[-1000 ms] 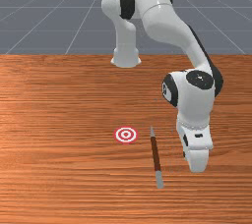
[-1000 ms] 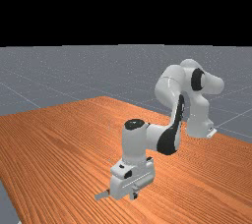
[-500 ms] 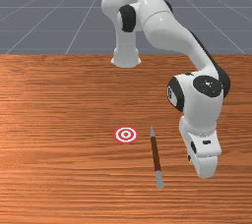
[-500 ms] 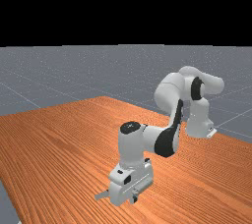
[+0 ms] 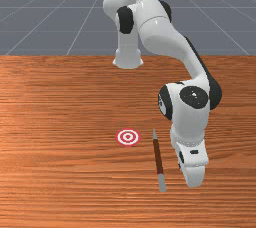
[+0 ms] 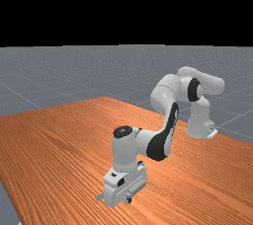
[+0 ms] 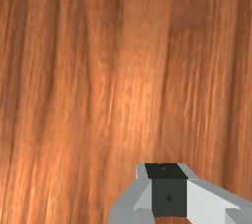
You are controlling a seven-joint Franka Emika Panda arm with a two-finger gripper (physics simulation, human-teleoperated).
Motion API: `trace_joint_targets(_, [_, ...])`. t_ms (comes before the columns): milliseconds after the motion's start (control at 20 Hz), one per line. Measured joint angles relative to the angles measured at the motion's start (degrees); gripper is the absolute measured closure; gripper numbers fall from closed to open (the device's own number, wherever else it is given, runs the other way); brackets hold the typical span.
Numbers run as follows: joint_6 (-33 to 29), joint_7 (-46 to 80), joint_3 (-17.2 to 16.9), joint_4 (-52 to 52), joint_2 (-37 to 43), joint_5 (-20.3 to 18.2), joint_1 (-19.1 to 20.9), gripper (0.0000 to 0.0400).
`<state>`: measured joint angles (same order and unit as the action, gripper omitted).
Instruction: Pick up the pen and put it to the marker
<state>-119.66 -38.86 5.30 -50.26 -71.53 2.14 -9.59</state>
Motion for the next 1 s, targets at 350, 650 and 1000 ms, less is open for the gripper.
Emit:
trace_joint_targets(350, [-3.11, -6.24, -0.13, -7.16, 3.89, -0.06, 5.69, 0.0400])
trace_joint_targets(650, [-3.77, -11.11, -0.26, -9.15, 5.01, 0.09, 9.48, 0.0400])
trace_joint_targets(1000, [-4.46, -11.58, -1.03, -10.49, 5.74, -0.60, 12.56, 0.0400])
